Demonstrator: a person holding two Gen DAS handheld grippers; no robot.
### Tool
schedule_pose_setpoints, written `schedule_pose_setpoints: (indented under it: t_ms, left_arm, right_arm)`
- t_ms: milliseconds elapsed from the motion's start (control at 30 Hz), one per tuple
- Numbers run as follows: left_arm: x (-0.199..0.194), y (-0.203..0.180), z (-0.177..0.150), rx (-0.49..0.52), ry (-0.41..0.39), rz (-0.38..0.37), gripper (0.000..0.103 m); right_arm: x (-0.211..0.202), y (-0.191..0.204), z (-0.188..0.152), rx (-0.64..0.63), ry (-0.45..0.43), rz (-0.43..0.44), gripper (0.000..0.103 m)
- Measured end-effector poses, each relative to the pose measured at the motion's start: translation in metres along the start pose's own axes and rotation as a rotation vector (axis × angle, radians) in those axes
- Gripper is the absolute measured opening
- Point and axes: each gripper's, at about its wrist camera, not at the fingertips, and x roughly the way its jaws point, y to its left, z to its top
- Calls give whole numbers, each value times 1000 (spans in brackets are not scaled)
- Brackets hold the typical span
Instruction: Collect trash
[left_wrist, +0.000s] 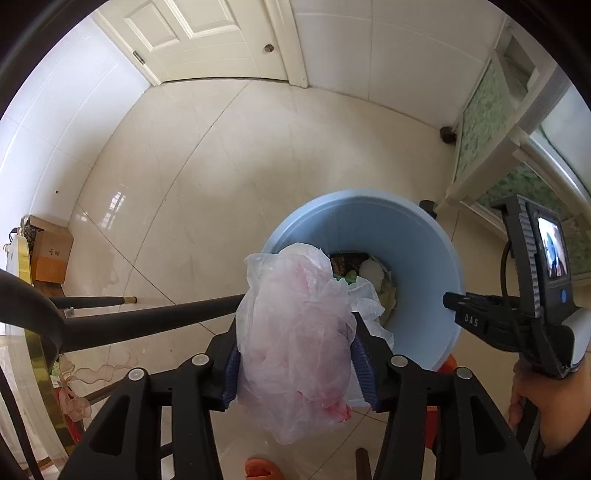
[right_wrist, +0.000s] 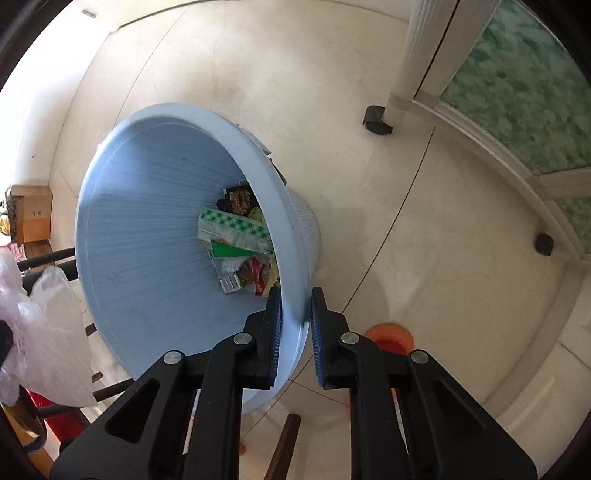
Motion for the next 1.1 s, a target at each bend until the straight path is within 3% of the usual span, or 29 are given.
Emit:
schedule_pose_setpoints:
  t_ms: [100,233,300,467,533,567,600,733,800,933,1033,1100]
  left_arm:
    - [-9,1,-5,1,-16,12,69]
    - [-20,-5,-8,2,-19,21,71]
    - [-28,-4,-11,-6,-20,28,79]
    - [-56,-4,-21,-11,-51,40,86]
    - [-69,-4,-27,3,-61,20,86]
    - [-81,-4,-30,-1,-70,8,86]
    - [-92,-4,-34,-5,-82,-3,86]
    - [-154,-10,-52,-12,-185,-76,87]
    - [-191,-15,-68,-10,-259,-106,87]
    - [-268,-15,-109,-27,-422,-177,90]
    - [-331,-11,-148,-7,-565,-161,101]
    - [-363,-4,-174,6,-633,-139,102]
  right_arm:
    - [0,0,1,-4,-9,0,14]
    - [-1,-1,0,-1,-16,10,14]
    - [1,-1,-1,-1,-18,11,14]
    - [-2,-2,-1,10,-22,10,15]
    - [-9,-2,0,18,-35,3,23]
    - [-17,-2,-1,22,-56,2,33]
    - [-29,-3,-2,31,-81,7,43]
    - [-101,10,-14,-26,-247,-15,52]
    - [-147,18,-29,-67,-353,7,65]
    - [-228,22,-68,-75,-501,110,66]
    - [-285,34,-101,-122,-587,146,70]
    - [-321,49,-129,-171,-654,127,82]
